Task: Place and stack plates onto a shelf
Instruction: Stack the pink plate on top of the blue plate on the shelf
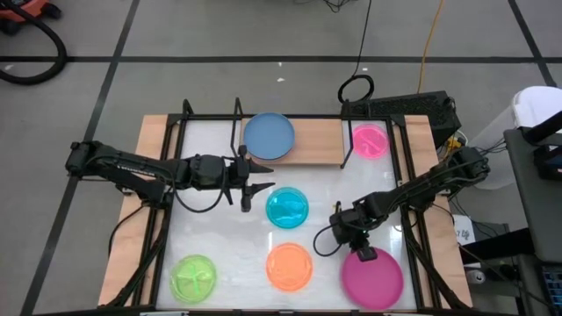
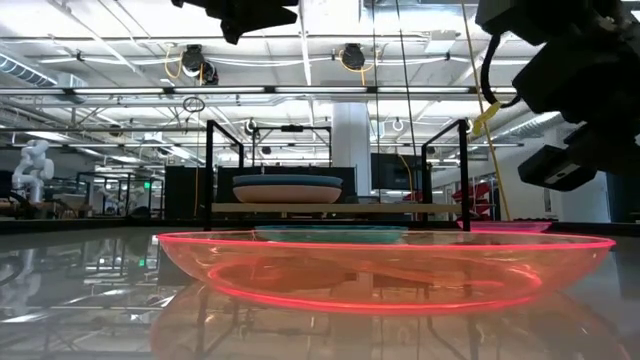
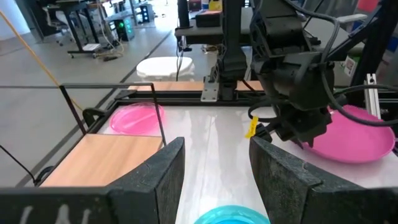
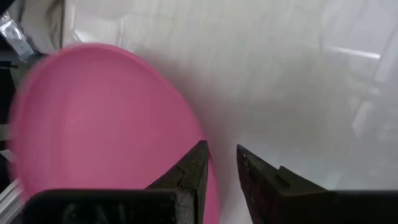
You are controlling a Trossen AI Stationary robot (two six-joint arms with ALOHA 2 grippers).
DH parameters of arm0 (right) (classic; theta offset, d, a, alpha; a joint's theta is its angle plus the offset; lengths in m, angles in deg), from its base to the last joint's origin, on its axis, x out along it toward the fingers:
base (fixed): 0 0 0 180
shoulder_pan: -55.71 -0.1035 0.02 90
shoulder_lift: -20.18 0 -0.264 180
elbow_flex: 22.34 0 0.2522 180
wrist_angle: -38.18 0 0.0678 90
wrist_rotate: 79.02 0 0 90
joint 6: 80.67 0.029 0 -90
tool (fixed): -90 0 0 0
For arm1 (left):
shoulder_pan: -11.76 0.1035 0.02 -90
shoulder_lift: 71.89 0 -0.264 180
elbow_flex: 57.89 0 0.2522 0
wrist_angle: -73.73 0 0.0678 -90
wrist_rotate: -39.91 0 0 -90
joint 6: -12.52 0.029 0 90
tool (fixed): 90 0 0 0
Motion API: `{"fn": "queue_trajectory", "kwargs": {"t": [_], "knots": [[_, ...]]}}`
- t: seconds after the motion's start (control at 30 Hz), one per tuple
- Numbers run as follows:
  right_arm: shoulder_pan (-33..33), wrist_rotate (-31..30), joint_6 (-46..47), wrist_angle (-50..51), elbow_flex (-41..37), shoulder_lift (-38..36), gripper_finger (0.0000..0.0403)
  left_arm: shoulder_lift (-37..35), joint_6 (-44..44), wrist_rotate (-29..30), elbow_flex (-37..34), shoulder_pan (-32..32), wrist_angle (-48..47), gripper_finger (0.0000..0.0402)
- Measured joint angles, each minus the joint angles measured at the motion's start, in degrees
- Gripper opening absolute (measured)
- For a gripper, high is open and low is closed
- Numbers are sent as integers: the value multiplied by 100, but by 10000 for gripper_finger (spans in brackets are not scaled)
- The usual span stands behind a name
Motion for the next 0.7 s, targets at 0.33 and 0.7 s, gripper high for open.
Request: {"fn": "queue_trajectory", "kwargs": {"t": [0.33,0.7], "knots": [[-23,153,234,52,-28,-243,71,0,-13,0,2,4,3,186],[-242,106,645,-36,-297,-254,124,0,-50,0,2,4,-23,186]]}}
